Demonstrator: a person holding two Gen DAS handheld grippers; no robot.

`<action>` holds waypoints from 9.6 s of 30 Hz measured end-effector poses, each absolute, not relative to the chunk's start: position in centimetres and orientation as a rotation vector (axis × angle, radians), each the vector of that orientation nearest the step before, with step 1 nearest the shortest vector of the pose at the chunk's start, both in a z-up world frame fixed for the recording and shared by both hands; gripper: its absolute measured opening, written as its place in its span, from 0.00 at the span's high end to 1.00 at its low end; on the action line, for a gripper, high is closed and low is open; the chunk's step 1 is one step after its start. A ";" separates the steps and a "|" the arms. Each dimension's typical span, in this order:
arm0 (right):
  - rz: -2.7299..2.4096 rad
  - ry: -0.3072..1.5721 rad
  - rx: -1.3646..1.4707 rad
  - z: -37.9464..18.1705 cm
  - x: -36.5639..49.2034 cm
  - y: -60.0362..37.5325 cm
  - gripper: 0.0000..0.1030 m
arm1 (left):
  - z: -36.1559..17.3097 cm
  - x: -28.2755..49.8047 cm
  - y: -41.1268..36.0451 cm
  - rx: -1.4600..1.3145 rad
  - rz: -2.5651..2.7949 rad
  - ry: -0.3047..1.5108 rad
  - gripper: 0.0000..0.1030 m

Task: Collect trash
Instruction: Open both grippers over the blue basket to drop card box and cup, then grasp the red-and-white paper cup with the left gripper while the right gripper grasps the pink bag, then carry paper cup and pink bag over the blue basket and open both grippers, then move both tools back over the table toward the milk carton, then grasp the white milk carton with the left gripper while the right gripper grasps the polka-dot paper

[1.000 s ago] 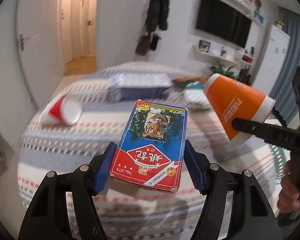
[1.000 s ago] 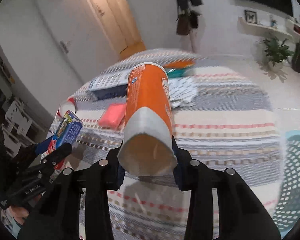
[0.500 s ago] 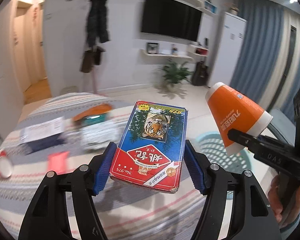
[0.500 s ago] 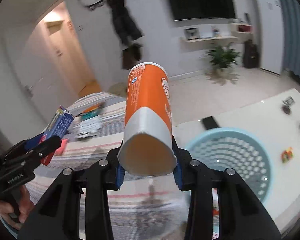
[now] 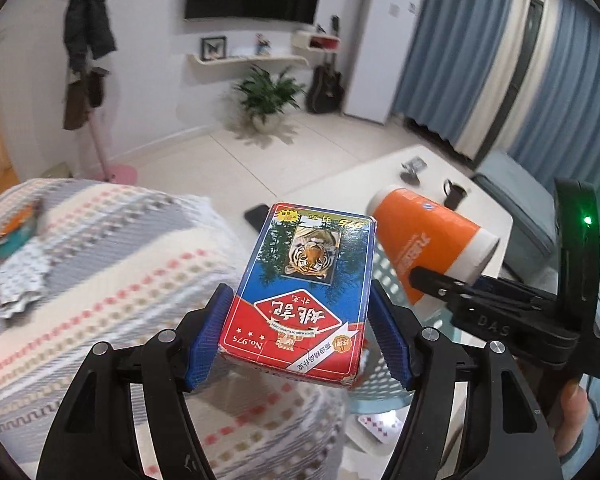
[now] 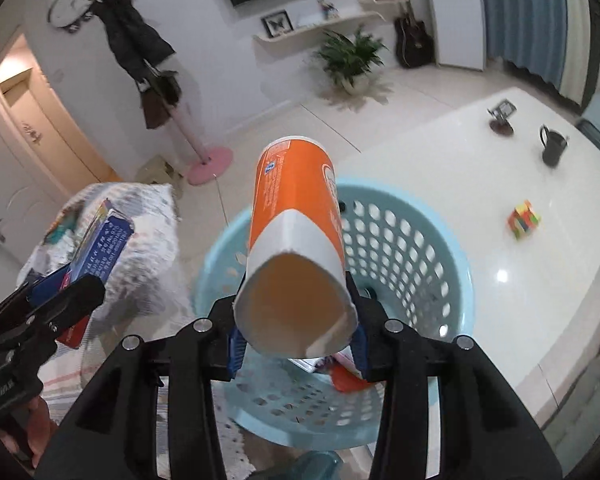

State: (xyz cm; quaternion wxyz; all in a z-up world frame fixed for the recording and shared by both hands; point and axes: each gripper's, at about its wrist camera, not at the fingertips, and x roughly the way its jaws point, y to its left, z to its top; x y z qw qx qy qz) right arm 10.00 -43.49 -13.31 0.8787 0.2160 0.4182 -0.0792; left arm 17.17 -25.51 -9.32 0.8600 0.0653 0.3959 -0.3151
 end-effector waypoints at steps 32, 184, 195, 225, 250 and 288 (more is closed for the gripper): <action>-0.062 0.838 0.357 -9.5 10.2 -36.5 0.54 | -8.0 15.1 -14.5 -0.002 -0.578 0.789 0.24; -0.266 0.877 0.519 -13.4 9.1 -44.2 0.49 | -11.3 16.9 -24.2 0.177 -0.733 0.890 0.21; -0.194 0.870 0.454 -11.8 10.0 -40.1 0.48 | -10.1 17.0 -18.4 0.095 -0.689 0.867 0.21; 0.189 0.784 0.115 -7.4 25.3 -13.6 0.37 | -4.9 24.0 13.9 -0.192 -0.084 0.722 0.21; 0.244 0.863 0.121 -10.7 26.4 -13.0 0.68 | -7.4 21.9 8.8 -0.205 -0.480 0.884 0.38; 0.402 0.848 -0.116 -10.4 24.5 -7.3 0.33 | -9.3 24.4 11.7 -0.188 -0.094 0.759 0.50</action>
